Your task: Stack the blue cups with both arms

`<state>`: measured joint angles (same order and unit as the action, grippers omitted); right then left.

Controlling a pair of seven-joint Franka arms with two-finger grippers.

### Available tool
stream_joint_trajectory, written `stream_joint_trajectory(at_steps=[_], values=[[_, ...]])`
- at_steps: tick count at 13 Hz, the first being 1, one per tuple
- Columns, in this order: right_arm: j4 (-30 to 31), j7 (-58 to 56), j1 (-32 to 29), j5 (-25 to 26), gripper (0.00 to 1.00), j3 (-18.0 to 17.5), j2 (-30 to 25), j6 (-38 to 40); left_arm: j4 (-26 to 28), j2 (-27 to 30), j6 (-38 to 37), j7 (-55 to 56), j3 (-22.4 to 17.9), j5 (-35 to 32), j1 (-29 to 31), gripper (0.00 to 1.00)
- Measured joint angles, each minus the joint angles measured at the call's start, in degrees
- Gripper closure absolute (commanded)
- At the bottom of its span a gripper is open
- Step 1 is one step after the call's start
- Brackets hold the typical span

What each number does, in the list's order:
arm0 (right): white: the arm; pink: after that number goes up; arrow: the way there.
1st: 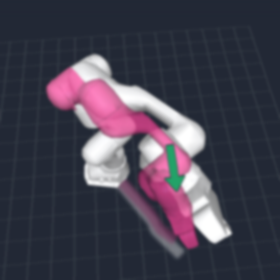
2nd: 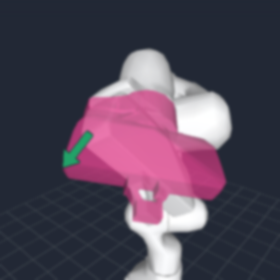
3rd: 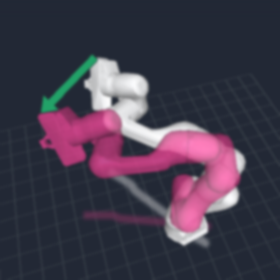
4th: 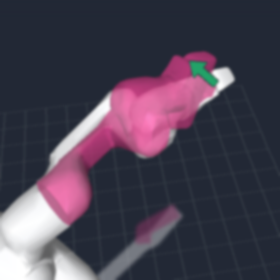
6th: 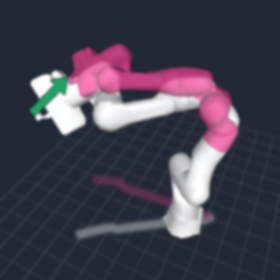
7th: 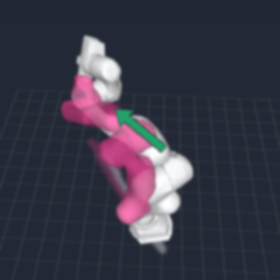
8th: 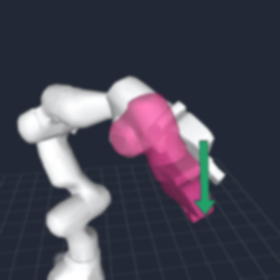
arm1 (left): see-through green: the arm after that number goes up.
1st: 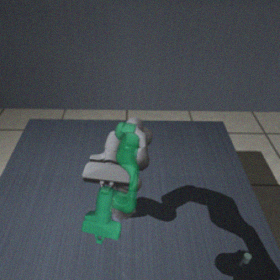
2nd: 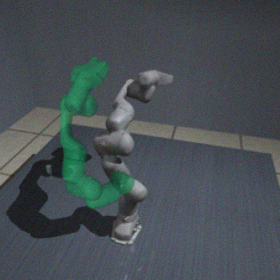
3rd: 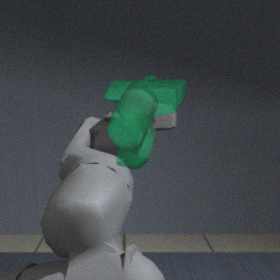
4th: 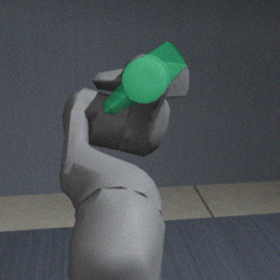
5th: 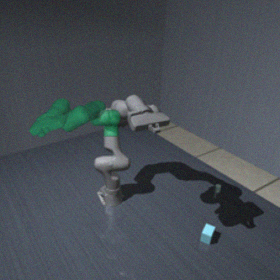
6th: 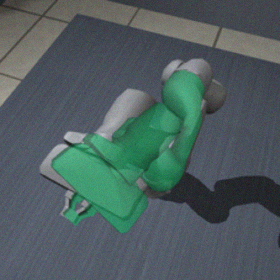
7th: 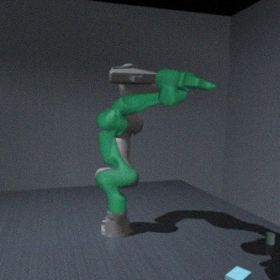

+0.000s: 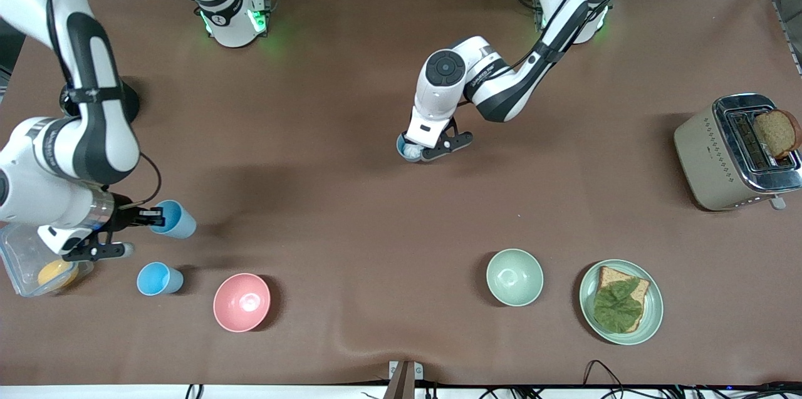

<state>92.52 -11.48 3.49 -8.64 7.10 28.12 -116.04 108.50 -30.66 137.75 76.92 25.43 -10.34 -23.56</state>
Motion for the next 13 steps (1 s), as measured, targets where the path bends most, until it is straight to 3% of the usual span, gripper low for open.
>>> stream_joint_trajectory(at_steps=[5, 8, 13], values=[[-2.89, 15.49, 5.82, 0.0, 1.0, -0.21, -0.15, -0.43, -4.37, -0.18, -0.16, 3.44, -0.44, -0.12, 0.42, 0.0], [-5.71, 23.92, 8.51, -0.78, 1.0, -0.75, -0.16, 2.84, -6.79, 5.15, -2.12, 2.7, -1.03, -3.9, 5.02, 0.0], [-7.01, 45.25, 17.72, -2.75, 1.0, -2.6, -0.08, 5.01, -8.81, 14.22, -12.67, -23.03, -1.25, -5.91, 19.09, 0.0]])
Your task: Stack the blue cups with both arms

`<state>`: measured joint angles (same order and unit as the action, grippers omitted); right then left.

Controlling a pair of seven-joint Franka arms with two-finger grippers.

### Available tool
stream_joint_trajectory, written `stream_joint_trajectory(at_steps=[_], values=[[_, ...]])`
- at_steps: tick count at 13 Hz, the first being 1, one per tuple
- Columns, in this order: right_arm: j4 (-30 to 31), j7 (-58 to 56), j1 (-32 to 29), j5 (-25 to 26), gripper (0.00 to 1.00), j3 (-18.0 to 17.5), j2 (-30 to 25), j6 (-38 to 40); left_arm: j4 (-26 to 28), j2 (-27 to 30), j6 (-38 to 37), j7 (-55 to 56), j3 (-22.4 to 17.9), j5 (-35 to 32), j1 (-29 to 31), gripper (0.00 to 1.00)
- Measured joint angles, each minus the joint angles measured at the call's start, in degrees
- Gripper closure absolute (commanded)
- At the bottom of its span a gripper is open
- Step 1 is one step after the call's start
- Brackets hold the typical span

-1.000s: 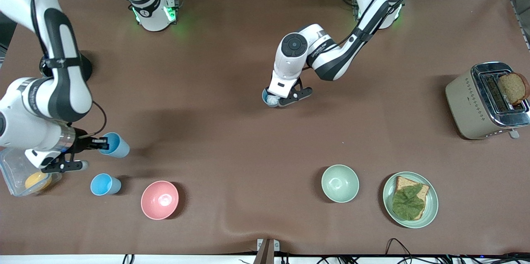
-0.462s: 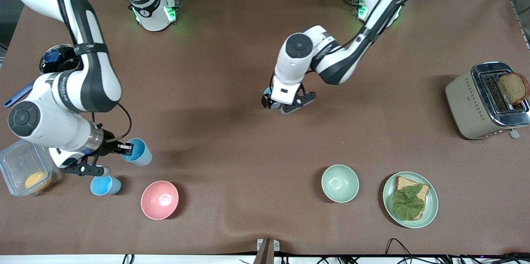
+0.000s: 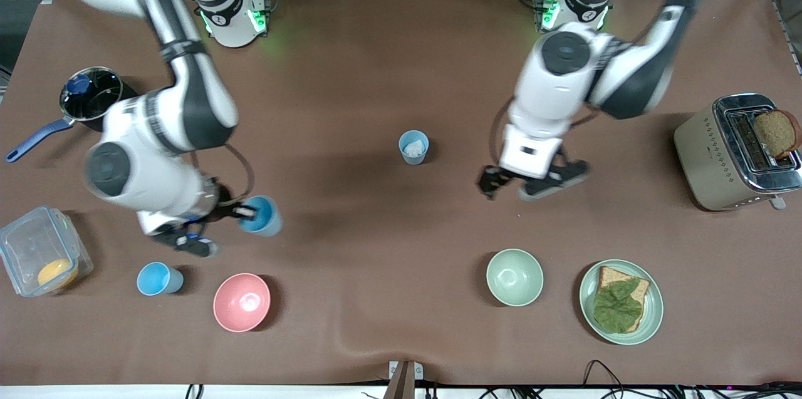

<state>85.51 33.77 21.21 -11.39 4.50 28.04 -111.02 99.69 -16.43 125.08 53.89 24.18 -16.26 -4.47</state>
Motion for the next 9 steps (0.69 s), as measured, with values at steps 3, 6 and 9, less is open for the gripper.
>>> stream_joint_trajectory(at_steps=[3, 6, 9], values=[[-0.14, 12.67, 8.97, -4.2, 1.0, -0.17, 0.48, -1.91, -3.03, 1.12, -6.14, -11.79, 0.08, 0.0, 4.36, 0.0], [0.4, 27.73, 17.8, -5.18, 1.0, -0.2, 0.96, -3.66, -6.43, 1.66, -11.91, -16.04, 0.09, 0.0, 5.31, 0.0], [5.78, 37.71, 25.51, -5.19, 1.0, -0.13, 1.26, -8.91, -9.57, 1.83, -16.78, -18.91, 0.11, 0.44, 6.29, 0.0]])
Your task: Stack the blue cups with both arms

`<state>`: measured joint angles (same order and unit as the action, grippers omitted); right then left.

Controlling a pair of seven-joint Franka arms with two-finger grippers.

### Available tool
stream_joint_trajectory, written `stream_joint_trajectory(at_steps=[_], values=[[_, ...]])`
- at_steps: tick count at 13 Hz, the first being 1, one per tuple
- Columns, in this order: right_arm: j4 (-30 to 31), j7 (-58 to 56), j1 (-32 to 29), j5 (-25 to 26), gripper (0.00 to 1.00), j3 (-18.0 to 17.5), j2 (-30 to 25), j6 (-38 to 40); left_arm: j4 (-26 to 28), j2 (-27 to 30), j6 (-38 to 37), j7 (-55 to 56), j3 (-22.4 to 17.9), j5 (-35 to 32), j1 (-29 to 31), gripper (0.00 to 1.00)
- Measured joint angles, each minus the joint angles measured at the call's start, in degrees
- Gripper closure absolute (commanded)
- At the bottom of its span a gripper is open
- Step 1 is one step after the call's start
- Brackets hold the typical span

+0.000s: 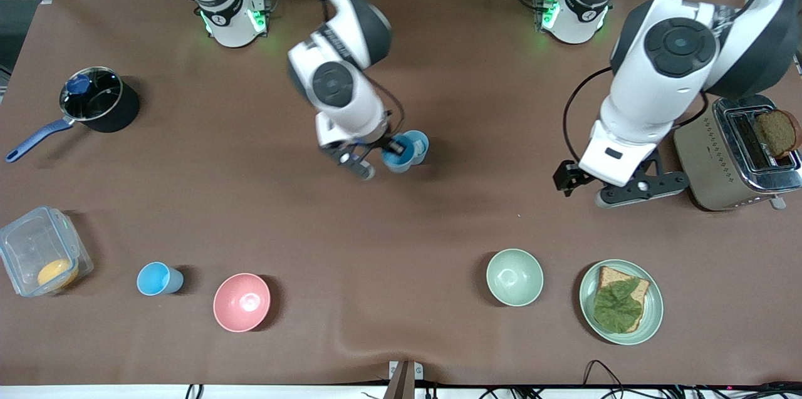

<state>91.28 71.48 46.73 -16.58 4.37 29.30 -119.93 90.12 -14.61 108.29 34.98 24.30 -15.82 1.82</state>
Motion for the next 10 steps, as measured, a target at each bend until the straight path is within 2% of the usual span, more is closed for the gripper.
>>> stream_joint_trajectory(at_steps=[2, 6, 10], values=[[1.99, 3.55, 1.11, -0.03, 1.0, 0.1, 0.38, -1.95, -1.77, 0.03, -2.29, -3.97, -0.01, 1.56, 2.0, 0.0], [2.19, 4.62, 1.12, -0.36, 1.0, 0.6, 0.44, -2.05, -5.13, 0.08, -7.21, -8.16, 0.03, 2.09, 4.19, 0.0], [2.13, 4.94, 2.16, -1.47, 1.0, 0.35, 0.42, -4.11, -6.31, 0.1, -8.99, -10.73, 0.03, 3.8, 5.81, 0.0]])
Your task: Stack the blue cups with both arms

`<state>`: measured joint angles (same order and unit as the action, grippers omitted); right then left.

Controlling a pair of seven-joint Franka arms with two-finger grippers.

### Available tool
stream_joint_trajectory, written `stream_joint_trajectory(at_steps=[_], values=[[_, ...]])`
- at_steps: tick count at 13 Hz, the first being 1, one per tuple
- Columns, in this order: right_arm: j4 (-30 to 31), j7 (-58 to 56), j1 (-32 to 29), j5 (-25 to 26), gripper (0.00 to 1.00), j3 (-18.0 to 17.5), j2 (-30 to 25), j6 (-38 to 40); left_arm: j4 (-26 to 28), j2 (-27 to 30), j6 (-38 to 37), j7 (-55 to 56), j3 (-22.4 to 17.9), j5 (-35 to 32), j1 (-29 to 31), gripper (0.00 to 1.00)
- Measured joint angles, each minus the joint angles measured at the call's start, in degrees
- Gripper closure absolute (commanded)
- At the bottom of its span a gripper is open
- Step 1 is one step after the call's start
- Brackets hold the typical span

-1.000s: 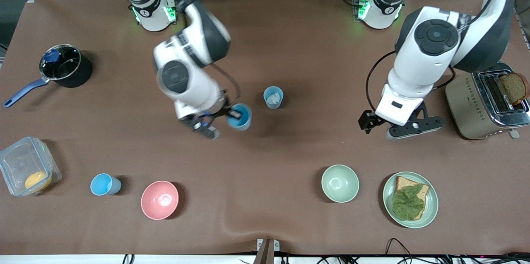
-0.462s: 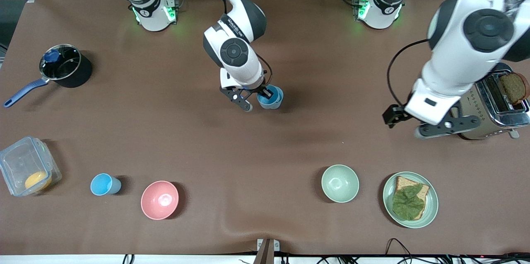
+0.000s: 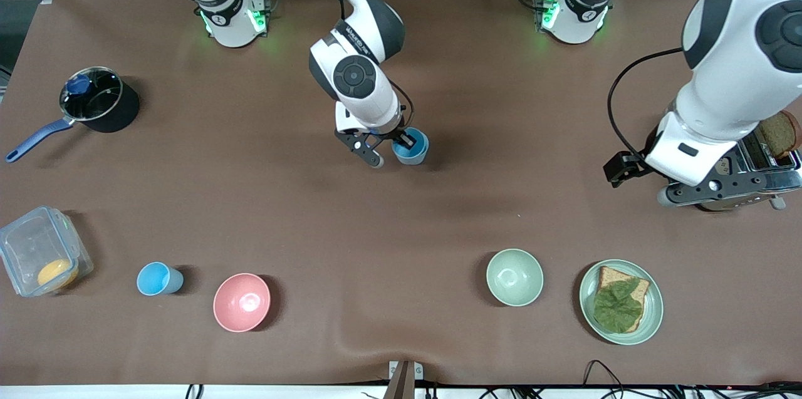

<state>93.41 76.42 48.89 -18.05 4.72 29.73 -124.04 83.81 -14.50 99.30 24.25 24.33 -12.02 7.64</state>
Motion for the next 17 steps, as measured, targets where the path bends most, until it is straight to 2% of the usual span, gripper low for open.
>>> stream_joint_trajectory(at_steps=[5, 11, 12, 13, 14, 15, 16, 17], values=[[0.24, 2.16, 1.28, -0.13, 1.0, -0.06, 0.08, -0.05, -0.26, 0.42, -1.77, -0.63, 0.24, 0.52, 0.88, 0.0], [0.42, 4.18, 2.98, -0.16, 1.0, -0.11, 1.3, -0.04, -0.66, 4.38, -5.16, -0.66, 0.46, 0.67, 0.87, 0.0], [0.45, 4.34, 3.05, -0.16, 1.0, -0.1, 1.49, -0.04, -0.66, 4.66, -5.17, -0.87, -0.12, 1.27, 0.52, 0.0], [0.46, 4.46, 3.05, -0.16, 0.98, -0.09, 1.69, -0.04, -0.65, 5.15, -5.17, -1.74, -2.64, 2.84, -1.11, 0.0], [0.46, 4.66, 3.05, -0.16, 0.77, -0.06, 1.84, -0.04, -0.65, 5.75, -5.18, -2.71, -6.73, 5.07, -3.59, 0.0], [0.47, 5.04, 3.05, -0.16, 0.34, 0.0, 1.91, -0.02, -0.65, 6.39, -5.2, -4.67, -10.63, 7.55, -5.37, 0.0], [0.46, 5.12, 3.05, -0.16, 0.0, 0.1, 1.91, 0.05, -0.65, 6.92, -5.25, -6.58, -12.57, 8.72, -5.7, 0.0], [0.34, 5.12, 3.04, -0.16, 0.0, 0.27, 1.91, 0.18, -0.64, 7.47, -5.42, -8.02, -13.9, 9.27, -5.71, 0.0]])
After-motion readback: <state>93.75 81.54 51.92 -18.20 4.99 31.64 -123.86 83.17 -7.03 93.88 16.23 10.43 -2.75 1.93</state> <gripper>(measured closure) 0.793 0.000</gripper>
